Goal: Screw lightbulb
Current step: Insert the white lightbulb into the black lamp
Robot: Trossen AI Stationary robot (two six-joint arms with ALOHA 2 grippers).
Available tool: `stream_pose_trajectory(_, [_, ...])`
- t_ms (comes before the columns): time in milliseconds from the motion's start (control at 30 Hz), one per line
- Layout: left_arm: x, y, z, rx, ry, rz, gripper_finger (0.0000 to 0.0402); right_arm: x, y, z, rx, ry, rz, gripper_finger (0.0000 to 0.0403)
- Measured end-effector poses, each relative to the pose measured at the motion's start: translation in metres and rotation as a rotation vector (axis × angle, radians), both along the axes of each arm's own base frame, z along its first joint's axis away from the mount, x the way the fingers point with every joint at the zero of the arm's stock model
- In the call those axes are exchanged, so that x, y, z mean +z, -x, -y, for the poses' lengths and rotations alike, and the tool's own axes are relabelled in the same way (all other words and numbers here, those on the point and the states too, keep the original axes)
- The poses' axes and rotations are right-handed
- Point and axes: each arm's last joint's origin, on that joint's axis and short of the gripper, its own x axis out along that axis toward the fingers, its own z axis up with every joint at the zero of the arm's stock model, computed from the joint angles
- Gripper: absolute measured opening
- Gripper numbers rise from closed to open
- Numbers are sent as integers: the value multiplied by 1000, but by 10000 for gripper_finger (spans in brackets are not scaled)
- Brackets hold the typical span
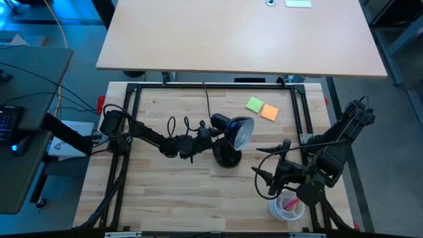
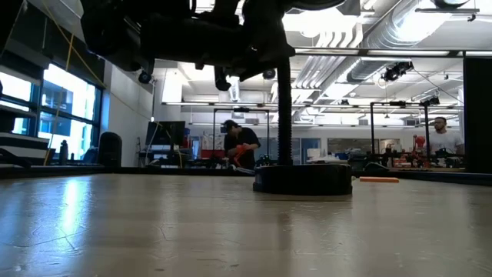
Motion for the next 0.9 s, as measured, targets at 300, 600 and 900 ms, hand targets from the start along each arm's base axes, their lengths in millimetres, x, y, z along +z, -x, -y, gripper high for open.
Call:
stream_pose_trajectory(300, [1, -1, -1, -74, -45, -9, 54, -1, 2, -4, 55, 47, -38, 316])
stream_pose_trajectory(600, [18, 5, -13, -279, -25, -144, 52, -10, -1, -13, 129, 364, -164, 316])
stream_pose_trajectory(900, [27, 14, -15, -396, -38, -266, 59, -24, -19, -20, 88, 504, -213, 316])
